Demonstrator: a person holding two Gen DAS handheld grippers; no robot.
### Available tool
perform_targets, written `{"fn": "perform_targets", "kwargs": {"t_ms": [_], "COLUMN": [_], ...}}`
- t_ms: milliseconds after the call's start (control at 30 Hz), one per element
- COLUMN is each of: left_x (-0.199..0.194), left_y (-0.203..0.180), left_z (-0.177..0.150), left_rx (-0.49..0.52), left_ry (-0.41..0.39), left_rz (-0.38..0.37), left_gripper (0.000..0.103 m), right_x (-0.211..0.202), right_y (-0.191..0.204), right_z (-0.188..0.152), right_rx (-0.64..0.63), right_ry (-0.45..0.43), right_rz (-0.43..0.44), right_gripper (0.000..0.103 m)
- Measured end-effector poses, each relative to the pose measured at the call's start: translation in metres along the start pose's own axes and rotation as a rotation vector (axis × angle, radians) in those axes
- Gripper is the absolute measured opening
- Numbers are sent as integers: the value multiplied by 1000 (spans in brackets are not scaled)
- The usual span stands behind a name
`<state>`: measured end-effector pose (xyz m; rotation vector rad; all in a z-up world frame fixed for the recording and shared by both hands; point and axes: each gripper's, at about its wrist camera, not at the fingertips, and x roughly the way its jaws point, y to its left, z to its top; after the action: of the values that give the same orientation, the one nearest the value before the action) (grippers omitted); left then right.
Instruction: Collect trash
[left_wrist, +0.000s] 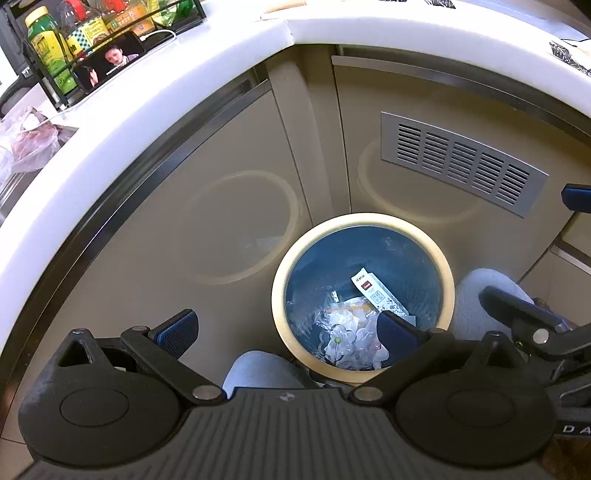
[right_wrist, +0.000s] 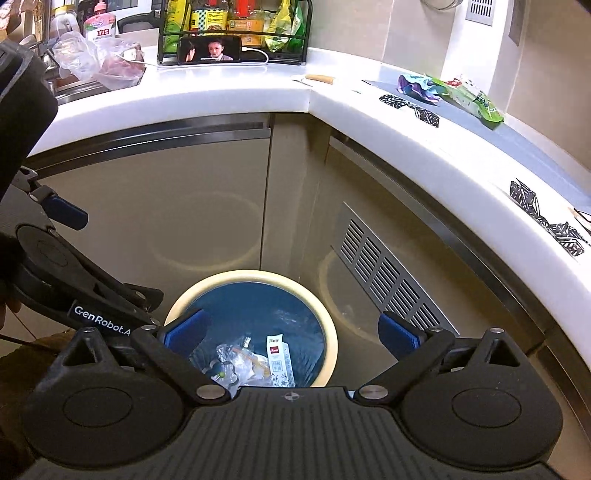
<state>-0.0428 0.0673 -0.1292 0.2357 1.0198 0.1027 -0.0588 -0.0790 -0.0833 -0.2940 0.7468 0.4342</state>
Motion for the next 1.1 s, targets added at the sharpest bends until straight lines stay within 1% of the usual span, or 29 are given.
{"fn": "perform_targets", "kwargs": {"t_ms": [533, 800, 900, 1100], "left_x": [5, 5, 3, -8], "left_y": [2, 1, 2, 5], "left_z": [-1, -1, 0, 9], "left_rx": [-7, -7, -7, 3], "left_ry": [18, 12, 0, -39], "left_rz": [-8, -8, -3, -3], "left_gripper": [103, 103, 103, 103], "right_x": [6, 8, 7, -2], "right_y": [3, 1, 0, -10], "right_z": [0, 0, 1, 4], "right_rx": [-3, 5, 9, 43], "right_ry": [13, 20, 11, -38], "right_rz": [5, 7, 1, -33], "right_gripper": [100, 101, 101, 101]}}
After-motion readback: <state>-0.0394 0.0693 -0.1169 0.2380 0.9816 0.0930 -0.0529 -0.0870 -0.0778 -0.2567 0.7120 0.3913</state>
